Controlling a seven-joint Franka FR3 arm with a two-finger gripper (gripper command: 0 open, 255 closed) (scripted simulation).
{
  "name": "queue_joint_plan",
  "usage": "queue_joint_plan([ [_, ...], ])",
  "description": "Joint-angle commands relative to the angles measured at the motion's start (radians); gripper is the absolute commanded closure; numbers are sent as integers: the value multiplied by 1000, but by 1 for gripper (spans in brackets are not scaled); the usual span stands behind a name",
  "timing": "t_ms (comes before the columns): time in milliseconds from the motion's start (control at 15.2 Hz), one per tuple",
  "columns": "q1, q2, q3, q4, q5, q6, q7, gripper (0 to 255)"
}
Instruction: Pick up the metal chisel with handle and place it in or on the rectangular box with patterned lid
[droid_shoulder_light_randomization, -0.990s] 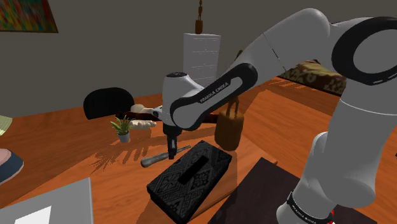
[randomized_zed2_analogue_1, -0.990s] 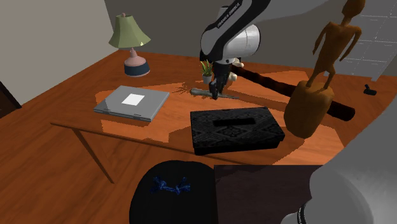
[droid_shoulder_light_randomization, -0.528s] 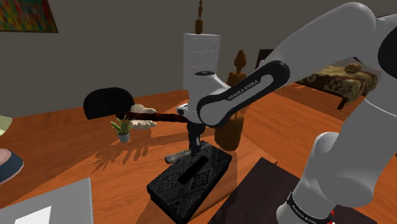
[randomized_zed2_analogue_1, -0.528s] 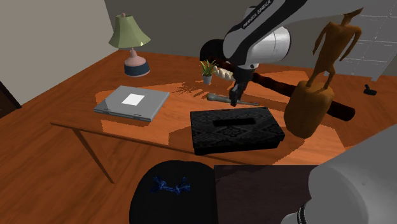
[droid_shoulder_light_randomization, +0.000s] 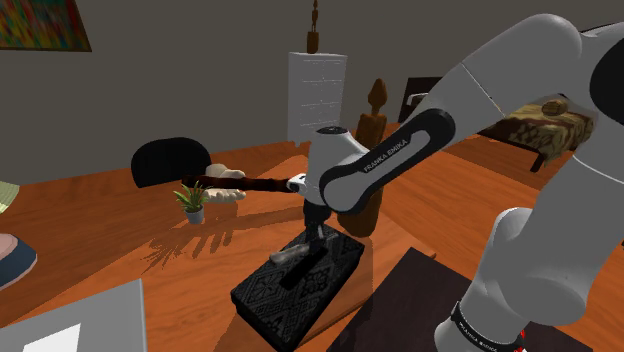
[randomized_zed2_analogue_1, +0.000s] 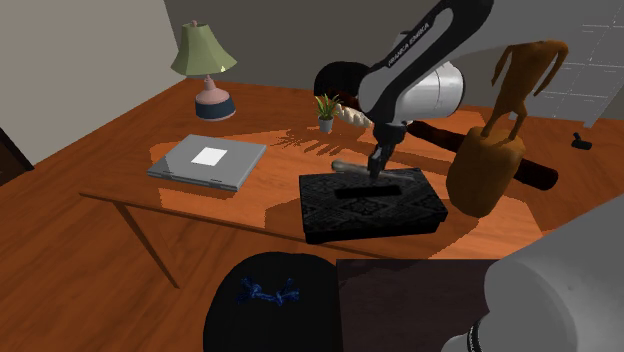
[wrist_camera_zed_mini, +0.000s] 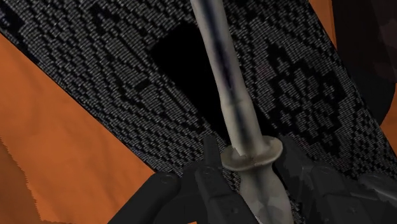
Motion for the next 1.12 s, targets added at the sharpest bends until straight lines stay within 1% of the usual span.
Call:
queue_joint_plan([
  [0,1,24,2,-8,2,33,0,255],
  [396,3,111,3,-24,7,136,-7,255],
  [924,3,111,3,-24,7,136,-7,255],
  [990,3,111,3,-24,7,136,-7,0],
  [1056,3,111,3,-24,7,136,-7,0],
])
